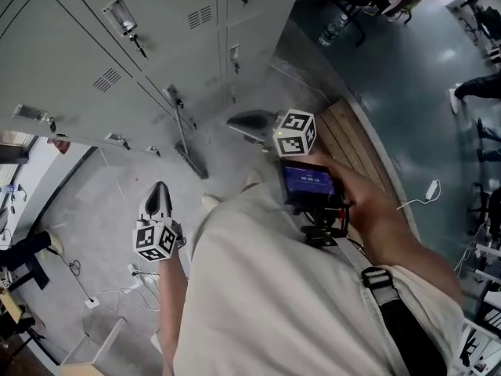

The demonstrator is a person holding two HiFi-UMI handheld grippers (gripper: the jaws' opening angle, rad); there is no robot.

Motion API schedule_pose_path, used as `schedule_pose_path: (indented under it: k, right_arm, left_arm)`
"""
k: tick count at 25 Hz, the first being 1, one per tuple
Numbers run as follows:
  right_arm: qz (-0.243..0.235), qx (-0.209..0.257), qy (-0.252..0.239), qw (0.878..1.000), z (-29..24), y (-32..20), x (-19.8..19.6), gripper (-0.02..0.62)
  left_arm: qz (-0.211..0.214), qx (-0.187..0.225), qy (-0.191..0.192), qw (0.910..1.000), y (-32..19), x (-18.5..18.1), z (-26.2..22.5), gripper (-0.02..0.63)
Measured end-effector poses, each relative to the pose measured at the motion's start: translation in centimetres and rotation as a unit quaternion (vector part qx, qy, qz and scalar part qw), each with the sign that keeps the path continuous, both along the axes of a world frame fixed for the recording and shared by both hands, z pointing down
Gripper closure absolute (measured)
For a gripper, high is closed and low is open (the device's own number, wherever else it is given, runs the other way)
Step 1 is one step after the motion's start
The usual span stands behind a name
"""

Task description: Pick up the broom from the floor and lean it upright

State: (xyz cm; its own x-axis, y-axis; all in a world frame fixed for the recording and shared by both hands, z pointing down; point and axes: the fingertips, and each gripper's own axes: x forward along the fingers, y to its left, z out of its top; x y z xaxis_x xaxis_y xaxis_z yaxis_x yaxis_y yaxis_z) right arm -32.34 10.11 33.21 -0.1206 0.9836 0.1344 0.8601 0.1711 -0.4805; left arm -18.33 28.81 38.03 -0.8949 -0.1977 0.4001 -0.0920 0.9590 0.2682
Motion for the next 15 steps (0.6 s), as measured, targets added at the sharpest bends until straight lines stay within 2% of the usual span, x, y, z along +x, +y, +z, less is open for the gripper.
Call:
schedule_pose_path:
  k: [7,15]
  right_arm:
    - [0.013,0.006,-0.006,1.000,-0.1,1.6,1.4,0.578]
    - [0.029,0.013,-0.007,0.999,-0.1,3.3,3.1,0.578]
  left_arm:
    - [0.020,0.005,-0.016,0.9997,1.0,-0.3,-1.0,0.598]
    - [0.019,0.014,-0.001,0.9997,3.2,2.4,0.0,0.598]
